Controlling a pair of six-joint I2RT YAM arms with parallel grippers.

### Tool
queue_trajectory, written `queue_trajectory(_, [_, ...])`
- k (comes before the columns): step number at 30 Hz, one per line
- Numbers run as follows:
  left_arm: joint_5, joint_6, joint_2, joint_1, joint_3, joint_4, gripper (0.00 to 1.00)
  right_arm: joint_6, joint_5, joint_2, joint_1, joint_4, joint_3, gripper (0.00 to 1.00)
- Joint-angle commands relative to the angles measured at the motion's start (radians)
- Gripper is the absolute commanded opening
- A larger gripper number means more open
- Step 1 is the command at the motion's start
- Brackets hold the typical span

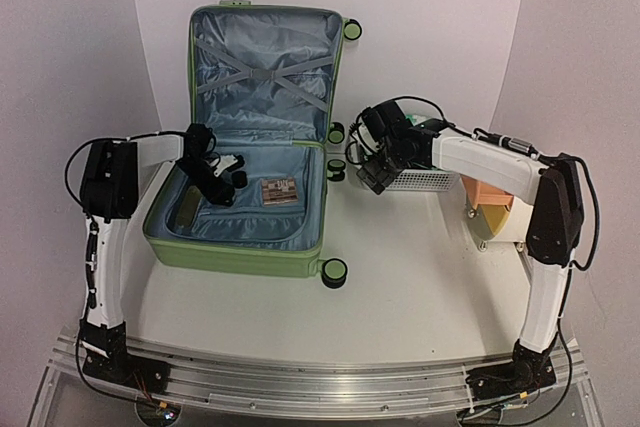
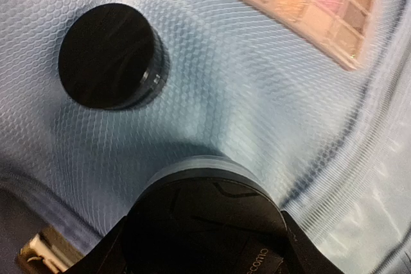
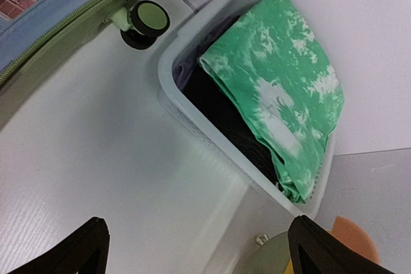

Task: Open, take out, and arrange the luggage

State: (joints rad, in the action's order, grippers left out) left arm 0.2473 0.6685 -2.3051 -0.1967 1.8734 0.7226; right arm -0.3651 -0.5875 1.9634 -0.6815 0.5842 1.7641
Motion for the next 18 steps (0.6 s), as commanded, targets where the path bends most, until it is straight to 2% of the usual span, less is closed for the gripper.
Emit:
queue_trajectory(1, [0.11, 0.185, 0.224, -0.002, -0.056, 0.007, 0.35, 0.247, 0.326, -0.063, -0.004, -0.043, 0.077, 0.98])
queue_trajectory(5, [0.223, 0.346, 0.326, -0.007, -0.066, 0.12, 0.35, 0.533, 0.624, -0.005, -0.004, -0.136, 0.16, 0.98])
queue_trajectory(7, [0.259, 0.401, 0.371, -0.022, -0.064, 0.163, 0.35, 0.704, 0.724, 0.029, -0.005, -0.222, 0.182, 0.97])
queue_trajectory(11, [0.292, 0.505, 0.451, -0.077, -0.072, 0.204, 0.35, 1.029, 0.877, 0.108, -0.006, -0.461, 0.172, 0.89])
queue_trajectory(13, [0.289, 0.548, 0.479, -0.112, -0.076, 0.213, 0.35, 1.179, 0.943, 0.147, -0.012, -0.632, 0.153, 0.87])
queue_trajectory(15, [0.274, 0.57, 0.494, -0.146, -0.073, 0.212, 0.36, 1.258, 0.966, 0.185, -0.024, -0.727, 0.164, 0.87])
queue_trajectory(18, [0.276, 0.57, 0.488, -0.182, -0.035, 0.218, 0.36, 1.282, 0.986, 0.237, -0.051, -0.737, 0.216, 0.91])
